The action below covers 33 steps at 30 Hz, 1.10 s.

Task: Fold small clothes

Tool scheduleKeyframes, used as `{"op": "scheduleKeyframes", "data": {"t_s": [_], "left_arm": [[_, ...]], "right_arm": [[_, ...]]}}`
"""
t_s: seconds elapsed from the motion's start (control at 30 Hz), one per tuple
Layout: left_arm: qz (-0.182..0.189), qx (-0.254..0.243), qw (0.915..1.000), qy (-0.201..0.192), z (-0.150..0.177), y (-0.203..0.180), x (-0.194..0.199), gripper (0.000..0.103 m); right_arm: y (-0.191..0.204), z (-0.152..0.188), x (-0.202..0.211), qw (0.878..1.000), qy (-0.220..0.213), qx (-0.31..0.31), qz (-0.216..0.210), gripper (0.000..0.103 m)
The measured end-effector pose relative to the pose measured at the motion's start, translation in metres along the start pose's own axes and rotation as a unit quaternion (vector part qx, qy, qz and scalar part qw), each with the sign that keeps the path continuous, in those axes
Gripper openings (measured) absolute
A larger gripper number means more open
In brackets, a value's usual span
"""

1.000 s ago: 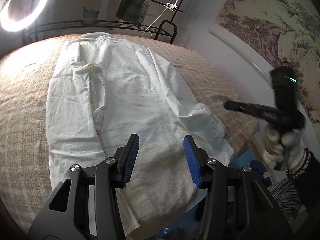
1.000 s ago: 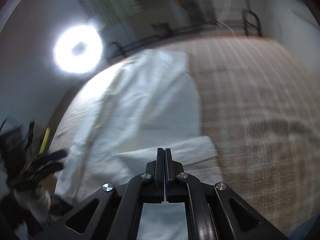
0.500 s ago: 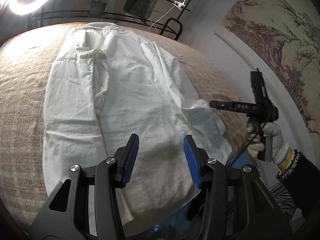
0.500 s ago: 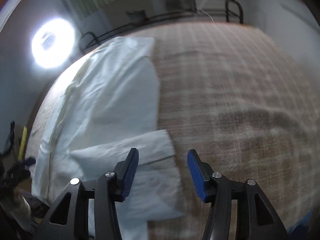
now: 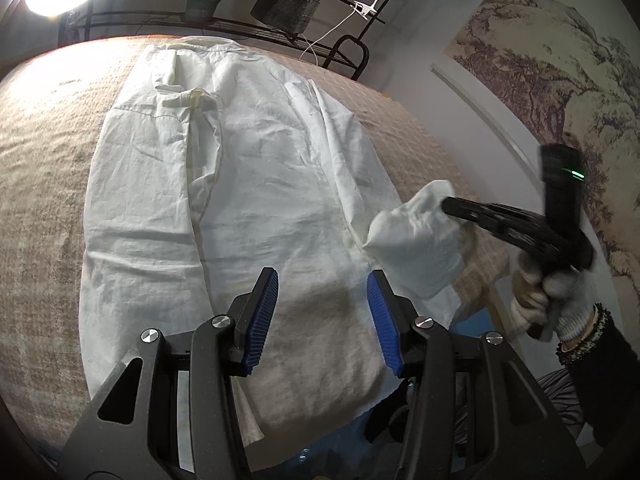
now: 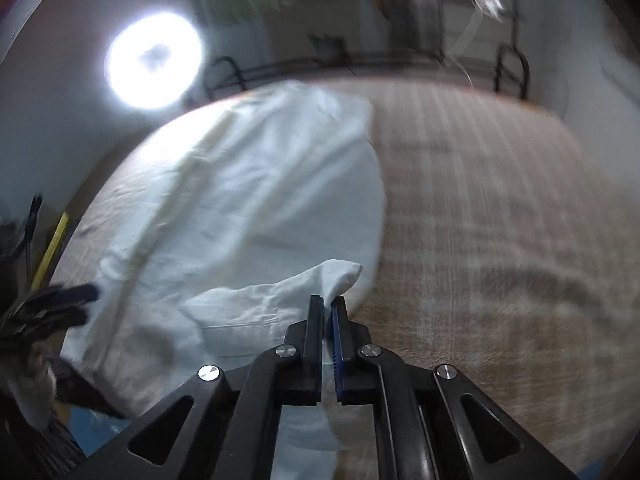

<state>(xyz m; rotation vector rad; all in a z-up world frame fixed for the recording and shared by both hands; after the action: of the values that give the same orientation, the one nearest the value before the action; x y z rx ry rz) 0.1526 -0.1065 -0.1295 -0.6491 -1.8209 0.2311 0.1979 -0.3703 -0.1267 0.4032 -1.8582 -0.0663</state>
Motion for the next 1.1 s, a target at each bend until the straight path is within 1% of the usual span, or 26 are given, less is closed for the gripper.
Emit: {"op": "scheduleKeyframes", "data": {"t_s": [0.07,0.13,0.17,0.2,0.23,0.27,0.3,0.37,0.43,0.47,0.5,0.53,0.57,0.6,0.63,0.7,0.73,0.83,0.9,0.93,0.97,1.0,1.03,1.07,1.1], "left_arm": [[0.015,0.015,0.9998,0.000,0.001,0.003,0.001,0.047],[0.033,0.033,0.9989,0.001,0.003,0.006,0.002,0.047],[0.042,0.040,0.9983,0.001,0.004,0.007,0.003,0.047],[0.048,0.047,0.9977,-0.001,0.005,0.008,0.004,0.047],[0.057,0.057,0.9968,-0.002,0.007,0.010,0.006,0.047],[0.063,0.062,0.9961,-0.002,0.008,0.011,0.007,0.047],[0.073,0.069,0.9949,0.000,0.010,0.012,0.007,0.047],[0.085,0.077,0.9934,0.004,0.016,0.010,0.006,0.047],[0.093,0.078,0.9926,0.011,0.022,0.006,0.002,0.047],[0.095,0.073,0.9926,0.018,0.025,0.002,-0.002,0.047],[0.094,0.068,0.9930,0.022,0.027,-0.003,-0.004,0.047],[0.089,0.060,0.9939,0.025,0.029,-0.007,-0.007,0.047],[0.072,0.045,0.9960,0.029,0.032,-0.013,-0.012,0.047],[0.061,0.036,0.9970,0.032,0.035,-0.016,-0.016,0.047],[0.053,0.027,0.9975,0.038,0.037,-0.020,-0.020,0.047],[0.037,0.017,0.9979,0.051,0.041,-0.024,-0.029,0.047],[0.035,0.017,0.9978,0.053,0.043,-0.024,-0.033,0.047],[0.043,0.023,0.9968,0.063,0.045,-0.023,-0.041,0.047],[0.038,0.017,0.9967,0.070,0.045,-0.022,-0.046,0.047],[0.036,0.014,0.9966,0.072,0.046,-0.022,-0.048,0.038],[0.036,0.013,0.9963,0.077,0.047,-0.021,-0.051,0.030],[0.038,0.015,0.9956,0.085,0.047,-0.020,-0.055,0.015],[0.041,0.017,0.9951,0.089,0.047,-0.019,-0.057,0.005],[0.046,0.020,0.9947,0.090,0.048,-0.019,-0.058,0.005],[0.048,0.019,0.9947,0.089,0.048,-0.020,-0.058,0.002]], "right_arm": [[0.022,0.004,0.016,0.999,-0.014,0.035,-0.017,0.001],[0.049,0.012,0.026,0.996,-0.017,0.074,-0.057,0.002],[0.062,0.016,0.028,0.993,-0.012,0.093,-0.067,0.007],[0.077,0.022,0.028,0.989,0.000,0.122,-0.083,0.009],[0.087,0.027,0.028,0.985,0.011,0.143,-0.093,0.027],[0.098,0.033,0.029,0.980,0.021,0.167,-0.111,0.037],[0.106,0.038,0.032,0.975,0.022,0.186,-0.120,0.039],[0.105,0.039,0.035,0.972,0.020,0.194,-0.128,0.039],[0.089,0.032,0.033,0.979,0.015,0.163,-0.124,0.041],[0.076,0.027,0.030,0.983,0.013,0.135,-0.127,0.041],[0.058,0.020,0.026,0.988,0.012,0.094,-0.120,0.042],[0.043,0.013,0.022,0.993,0.013,0.058,-0.106,0.045],[0.025,0.005,0.015,0.996,0.017,0.021,-0.091,0.046],[0.006,-0.004,0.005,0.997,0.024,-0.019,-0.073,0.046],[-0.008,-0.010,-0.002,0.996,0.030,-0.044,-0.065,0.046],[-0.034,-0.023,-0.020,0.991,0.043,-0.093,-0.082,0.046],[-0.042,-0.028,-0.027,0.989,0.048,-0.109,-0.086,0.046],[-0.053,-0.044,-0.047,0.986,0.060,-0.128,-0.093,0.046],[-0.052,-0.053,-0.058,0.985,0.069,-0.126,-0.091,0.043],[-0.052,-0.055,-0.063,0.985,0.074,-0.125,-0.091,0.035],[-0.053,-0.057,-0.067,0.985,0.078,-0.125,-0.094,0.025],[-0.053,-0.058,-0.070,0.984,0.081,-0.126,-0.100,0.017],[-0.052,-0.060,-0.074,0.984,0.081,-0.126,-0.102,0.003],[-0.052,-0.062,-0.074,0.985,0.080,-0.123,-0.096,0.000],[-0.050,-0.063,-0.070,0.988,0.072,-0.116,-0.079,0.000]]}}
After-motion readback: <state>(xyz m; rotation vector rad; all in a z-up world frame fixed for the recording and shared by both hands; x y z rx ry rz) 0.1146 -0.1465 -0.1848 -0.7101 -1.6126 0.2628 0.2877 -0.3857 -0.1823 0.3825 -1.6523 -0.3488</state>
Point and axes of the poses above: each gripper's, at about its wrist camera, not at the fingertips, and x roughly against the way its jaws point, y to its left, z to its underside, the point moved 3 cm from there along -x, roughly the way its jaws point, and after that the axes turned 14 degrees about y, right-handed, at the moved point
